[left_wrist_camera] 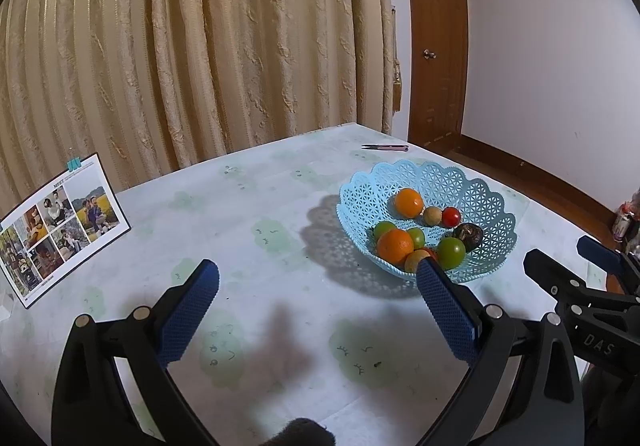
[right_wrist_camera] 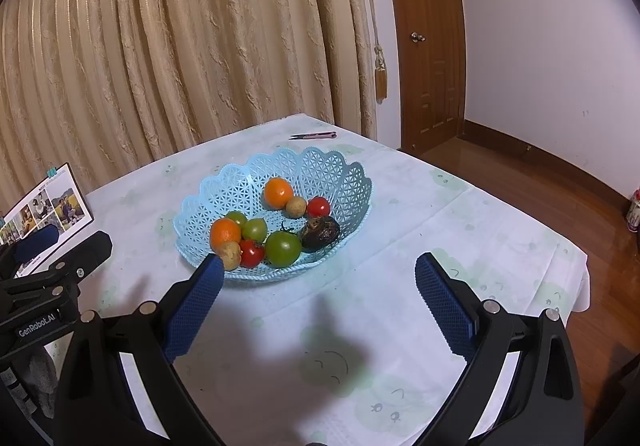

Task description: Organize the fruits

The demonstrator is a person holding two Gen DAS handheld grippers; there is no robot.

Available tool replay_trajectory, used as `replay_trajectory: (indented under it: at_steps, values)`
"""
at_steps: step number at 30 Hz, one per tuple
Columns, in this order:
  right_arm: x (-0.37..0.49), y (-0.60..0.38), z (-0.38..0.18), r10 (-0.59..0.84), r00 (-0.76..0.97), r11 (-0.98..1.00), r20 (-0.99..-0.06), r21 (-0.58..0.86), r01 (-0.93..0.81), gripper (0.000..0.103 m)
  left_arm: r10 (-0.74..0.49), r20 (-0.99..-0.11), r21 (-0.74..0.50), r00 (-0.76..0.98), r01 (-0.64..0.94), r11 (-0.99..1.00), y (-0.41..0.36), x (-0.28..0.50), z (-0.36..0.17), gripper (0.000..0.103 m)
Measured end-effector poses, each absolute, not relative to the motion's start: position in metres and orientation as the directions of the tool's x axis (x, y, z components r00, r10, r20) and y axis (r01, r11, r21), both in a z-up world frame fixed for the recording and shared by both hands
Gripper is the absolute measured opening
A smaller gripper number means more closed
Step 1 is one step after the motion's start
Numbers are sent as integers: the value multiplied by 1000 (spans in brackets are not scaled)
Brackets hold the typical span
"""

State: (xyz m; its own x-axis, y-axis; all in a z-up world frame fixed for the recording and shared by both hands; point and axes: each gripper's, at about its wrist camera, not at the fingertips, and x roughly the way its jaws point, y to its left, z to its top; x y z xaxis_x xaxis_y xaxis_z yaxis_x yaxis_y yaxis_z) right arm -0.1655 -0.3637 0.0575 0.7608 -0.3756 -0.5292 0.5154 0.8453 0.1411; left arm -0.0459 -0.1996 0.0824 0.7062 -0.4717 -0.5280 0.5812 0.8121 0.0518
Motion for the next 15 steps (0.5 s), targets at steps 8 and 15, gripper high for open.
replay_trajectory:
  at_steps: [8,15]
  values:
    - [-164,-363,57,-374,760,848,-531,138,513,98,-475,-526,55,705,586,808,-200,-47,83,98]
    - [-164,-362,57,-373,760,848,-532,137,512,98,-478,-523,60,705,591,805,-202,-48,83,98]
